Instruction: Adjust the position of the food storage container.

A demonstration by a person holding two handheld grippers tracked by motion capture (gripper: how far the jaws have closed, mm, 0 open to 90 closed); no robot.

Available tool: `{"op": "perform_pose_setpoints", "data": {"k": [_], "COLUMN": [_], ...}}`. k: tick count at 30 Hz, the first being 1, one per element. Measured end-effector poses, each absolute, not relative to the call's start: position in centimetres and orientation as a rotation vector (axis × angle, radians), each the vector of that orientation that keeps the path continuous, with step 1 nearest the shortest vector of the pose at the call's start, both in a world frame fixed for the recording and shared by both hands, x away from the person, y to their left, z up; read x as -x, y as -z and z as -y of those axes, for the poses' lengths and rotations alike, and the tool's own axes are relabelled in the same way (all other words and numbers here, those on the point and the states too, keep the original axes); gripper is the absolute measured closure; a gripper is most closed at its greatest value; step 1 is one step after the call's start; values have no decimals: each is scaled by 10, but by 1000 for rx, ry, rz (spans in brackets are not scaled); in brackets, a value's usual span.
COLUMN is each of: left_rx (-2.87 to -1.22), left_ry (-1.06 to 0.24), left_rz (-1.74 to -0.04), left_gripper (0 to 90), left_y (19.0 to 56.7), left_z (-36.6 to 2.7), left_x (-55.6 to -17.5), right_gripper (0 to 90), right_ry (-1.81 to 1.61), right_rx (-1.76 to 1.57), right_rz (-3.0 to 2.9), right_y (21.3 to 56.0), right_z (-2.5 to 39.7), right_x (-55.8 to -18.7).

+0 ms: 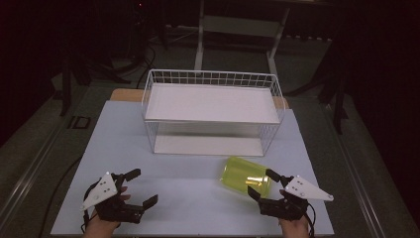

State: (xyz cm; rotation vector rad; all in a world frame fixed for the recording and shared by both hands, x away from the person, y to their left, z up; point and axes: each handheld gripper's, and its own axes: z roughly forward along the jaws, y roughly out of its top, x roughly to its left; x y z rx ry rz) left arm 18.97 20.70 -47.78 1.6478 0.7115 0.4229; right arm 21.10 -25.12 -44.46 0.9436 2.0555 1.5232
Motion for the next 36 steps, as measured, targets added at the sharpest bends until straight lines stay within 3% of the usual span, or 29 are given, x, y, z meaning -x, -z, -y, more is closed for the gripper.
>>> {"op": "perform_pose_setpoints", "data": {"k": [15, 36], "left_rx": [-1596, -1601], "left_ry": [-374, -444], "left_rz": [-732, -789], "left_gripper": [20, 20], "left_y": [465, 473], "left_z": [-212, -230], "left_x": [-187, -185], "right_gripper": [139, 121], "right_ry": [-1565, -1542], "right_rx": [-861, -852], "right_rz": [-2029, -2038], "right_y": [435, 418], "right_z": [243, 239], "right_x": [-206, -218]}}
